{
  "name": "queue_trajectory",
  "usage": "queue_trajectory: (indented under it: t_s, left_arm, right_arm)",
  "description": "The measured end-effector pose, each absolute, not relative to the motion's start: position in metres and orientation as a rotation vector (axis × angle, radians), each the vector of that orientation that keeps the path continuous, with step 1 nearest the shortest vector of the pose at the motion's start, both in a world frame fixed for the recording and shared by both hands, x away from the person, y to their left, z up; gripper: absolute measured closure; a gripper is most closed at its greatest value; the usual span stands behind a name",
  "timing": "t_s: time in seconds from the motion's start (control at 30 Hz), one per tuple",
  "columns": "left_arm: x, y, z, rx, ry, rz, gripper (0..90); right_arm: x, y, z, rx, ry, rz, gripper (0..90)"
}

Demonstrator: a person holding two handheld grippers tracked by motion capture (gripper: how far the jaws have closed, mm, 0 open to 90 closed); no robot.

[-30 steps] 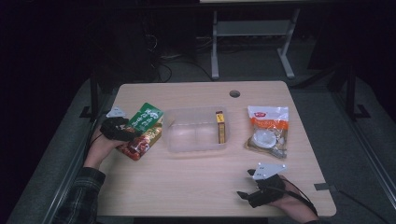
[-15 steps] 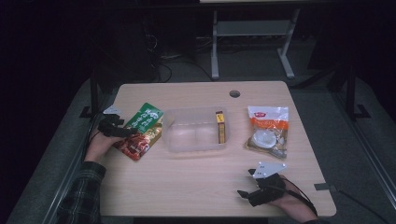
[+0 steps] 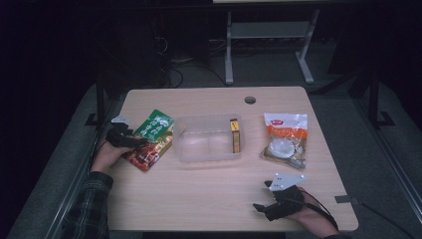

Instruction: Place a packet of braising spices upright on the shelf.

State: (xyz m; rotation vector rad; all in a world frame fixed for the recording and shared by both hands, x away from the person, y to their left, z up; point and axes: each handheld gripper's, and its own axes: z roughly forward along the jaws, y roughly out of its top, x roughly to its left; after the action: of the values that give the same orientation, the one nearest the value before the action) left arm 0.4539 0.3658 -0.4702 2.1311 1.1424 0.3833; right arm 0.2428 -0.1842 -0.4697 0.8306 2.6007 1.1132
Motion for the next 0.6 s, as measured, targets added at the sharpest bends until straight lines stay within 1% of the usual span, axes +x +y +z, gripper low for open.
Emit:
queue_trajectory:
  t_s: [0.07,0.23,0.3,0.33,0.43,0.6]
  left_arm:
    - [0.4531,0.3645,-0.4700,2.136,1.136,0.379,11.1]
    - [0.4516,0.3623,-0.4677,2.164,1.114,0.382,18.2]
    - [0.4508,0.3623,-0.4672,2.172,1.102,0.387,26.5]
    - [0.4504,0.3621,-0.4666,2.180,1.089,0.390,26.5]
    - [0.4479,0.3590,-0.4655,2.193,1.056,0.397,40.8]
    - [0.4479,0.3574,-0.4635,2.189,1.082,0.404,55.1]
  right_arm:
    - [0.2428,-0.1841,-0.4697,0.831,2.600,1.113,14.3]
    - [0.2427,-0.1833,-0.4698,0.828,2.603,1.114,14.3]
    - [0.2426,-0.1832,-0.4698,0.825,2.605,1.112,14.3]
    - [0.2426,-0.1832,-0.4698,0.825,2.605,1.112,14.3]
    - [0.2425,-0.1834,-0.4698,0.826,2.604,1.112,14.3]
    - [0.2427,-0.1833,-0.4701,0.827,2.606,1.109,14.3]
